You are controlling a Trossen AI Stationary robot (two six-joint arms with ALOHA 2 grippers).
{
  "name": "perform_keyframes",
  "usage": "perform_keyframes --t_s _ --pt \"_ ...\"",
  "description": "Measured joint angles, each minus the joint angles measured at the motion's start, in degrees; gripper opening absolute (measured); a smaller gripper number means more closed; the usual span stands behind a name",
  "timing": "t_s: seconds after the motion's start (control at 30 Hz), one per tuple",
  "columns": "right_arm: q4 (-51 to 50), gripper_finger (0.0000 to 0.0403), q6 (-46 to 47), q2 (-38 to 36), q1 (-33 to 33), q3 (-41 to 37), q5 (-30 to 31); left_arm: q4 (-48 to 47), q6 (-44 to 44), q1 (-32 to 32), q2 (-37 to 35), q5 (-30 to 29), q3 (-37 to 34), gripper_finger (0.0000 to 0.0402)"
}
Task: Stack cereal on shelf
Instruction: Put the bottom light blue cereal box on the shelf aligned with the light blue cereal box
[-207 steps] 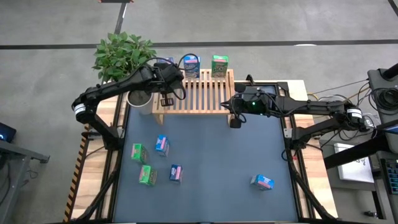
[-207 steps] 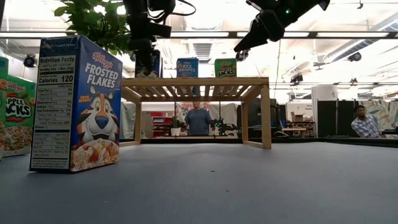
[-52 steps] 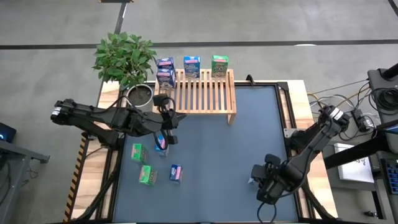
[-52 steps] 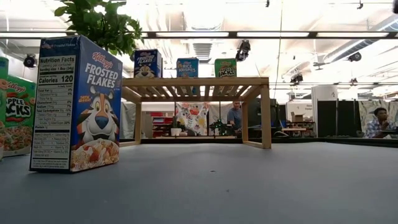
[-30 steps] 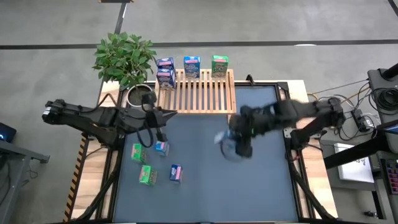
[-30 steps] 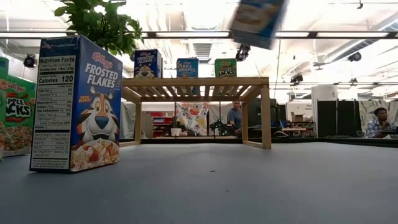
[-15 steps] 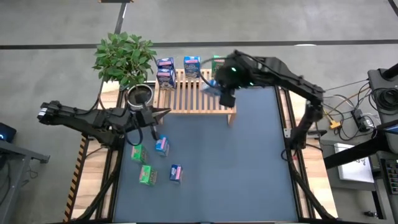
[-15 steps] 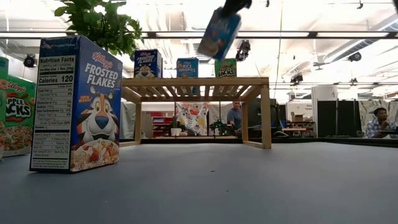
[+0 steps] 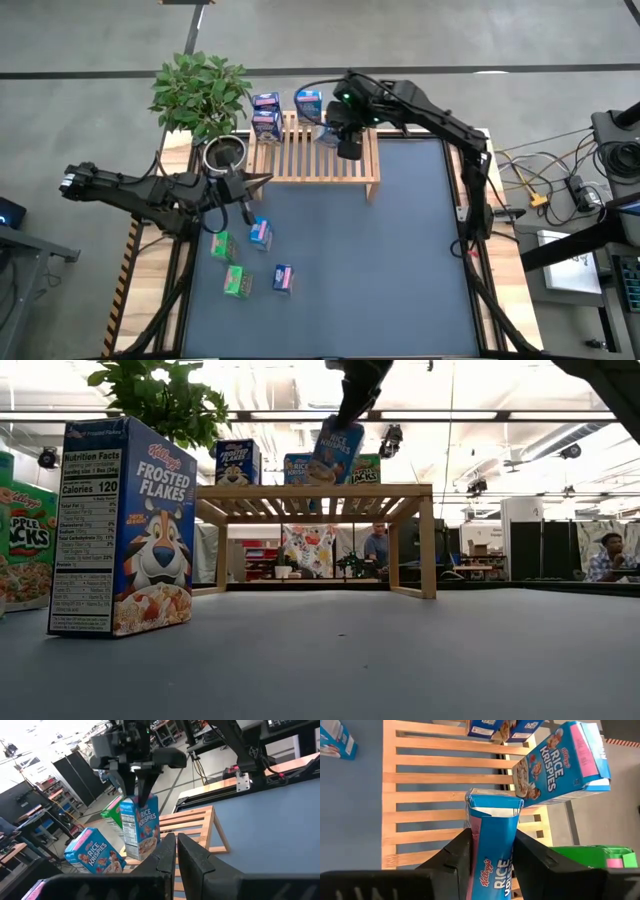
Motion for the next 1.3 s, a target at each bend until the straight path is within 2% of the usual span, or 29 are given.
perform_keyframes --t_s 0.4,0.77,0.9,1.1,1.3 --pt "1.53 0.0197 -1.53 2.28 -0.4 -0.07 0.09 0.14 0.21 0.0 -0.06 0.0 0.0 0.0001" --pt "1.97 0.0216 -2.24 2.01 -0.78 -0.07 0.47 0.53 -2.72 -0.01 0.0 0.71 -2.12 0.0001" --pt "1.97 0.0215 -2.26 1.68 -0.77 -0.07 0.46 2.09 -3.65 -0.01 -0.16 5.2 -5.57 0.0001" --pt "2.41 0.0215 -2.52 1.22 -0.77 -0.09 0.46 4.49 -3.7 -0.01 0.09 18.42 -11.24 0.0001" --pt "6.13 0.0215 -2.73 -0.13 -0.32 -0.11 0.44 12.01 -3.12 -0.01 0.1 23.33 -16.64 0.0001"
